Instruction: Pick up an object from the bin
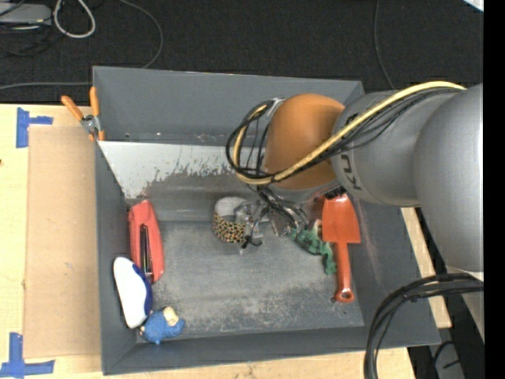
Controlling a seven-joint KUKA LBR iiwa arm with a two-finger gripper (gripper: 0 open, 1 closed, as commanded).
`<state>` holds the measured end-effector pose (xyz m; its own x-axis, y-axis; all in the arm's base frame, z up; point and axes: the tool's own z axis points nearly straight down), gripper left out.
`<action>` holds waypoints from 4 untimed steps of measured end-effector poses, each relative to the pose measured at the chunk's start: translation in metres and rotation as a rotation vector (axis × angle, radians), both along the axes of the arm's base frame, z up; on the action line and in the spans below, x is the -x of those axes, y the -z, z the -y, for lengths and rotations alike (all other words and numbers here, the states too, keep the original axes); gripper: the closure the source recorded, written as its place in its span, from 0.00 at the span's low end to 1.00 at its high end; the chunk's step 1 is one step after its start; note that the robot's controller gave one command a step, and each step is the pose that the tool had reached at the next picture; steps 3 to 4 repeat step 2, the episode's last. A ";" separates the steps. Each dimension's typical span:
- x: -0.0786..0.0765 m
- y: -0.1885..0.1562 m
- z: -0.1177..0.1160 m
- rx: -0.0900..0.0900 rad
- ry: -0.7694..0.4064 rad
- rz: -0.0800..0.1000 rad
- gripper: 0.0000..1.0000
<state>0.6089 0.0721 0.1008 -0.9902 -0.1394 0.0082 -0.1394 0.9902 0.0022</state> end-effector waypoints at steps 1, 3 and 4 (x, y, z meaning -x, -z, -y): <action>-0.001 -0.038 0.000 -0.001 0.000 0.005 1.00; -0.002 -0.062 -0.001 -0.001 0.001 0.009 1.00; -0.002 -0.062 -0.001 -0.001 0.001 0.009 1.00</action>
Offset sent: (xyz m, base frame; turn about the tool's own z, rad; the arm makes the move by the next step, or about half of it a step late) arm 0.0014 0.0004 0.0728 0.0002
